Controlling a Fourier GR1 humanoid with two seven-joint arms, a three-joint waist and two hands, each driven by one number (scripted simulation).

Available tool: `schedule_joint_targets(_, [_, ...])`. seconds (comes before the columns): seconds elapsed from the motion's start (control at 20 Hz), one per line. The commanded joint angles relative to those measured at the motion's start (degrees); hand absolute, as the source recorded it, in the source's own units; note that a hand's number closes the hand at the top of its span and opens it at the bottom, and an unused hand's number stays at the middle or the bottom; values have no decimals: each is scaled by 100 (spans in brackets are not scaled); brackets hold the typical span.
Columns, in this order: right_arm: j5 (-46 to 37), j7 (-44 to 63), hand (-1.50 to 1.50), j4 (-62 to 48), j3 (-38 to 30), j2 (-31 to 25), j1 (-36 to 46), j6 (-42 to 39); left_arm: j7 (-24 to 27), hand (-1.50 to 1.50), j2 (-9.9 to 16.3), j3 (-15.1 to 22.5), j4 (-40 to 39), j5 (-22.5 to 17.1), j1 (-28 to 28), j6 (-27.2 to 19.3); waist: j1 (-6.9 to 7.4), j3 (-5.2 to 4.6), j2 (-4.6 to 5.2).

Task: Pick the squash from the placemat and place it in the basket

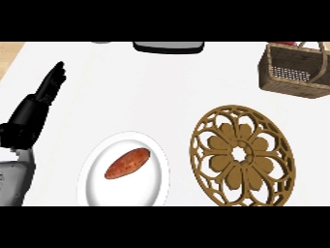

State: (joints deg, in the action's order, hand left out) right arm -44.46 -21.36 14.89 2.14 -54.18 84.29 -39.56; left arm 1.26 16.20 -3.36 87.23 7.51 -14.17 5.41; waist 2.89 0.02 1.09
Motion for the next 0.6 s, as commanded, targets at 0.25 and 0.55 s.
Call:
schedule_joint_targets(0.25, [951,304,-150,-803,-1141,-128,410,-98,-25,0,81,-93,76,-38,-28,65,30,5,-3])
schedule_joint_targets(0.55, [1868,1414,-150,-1367,-2158,-552,562,868,-89,0,-82,69,92,12,-42,37,61,9,37])
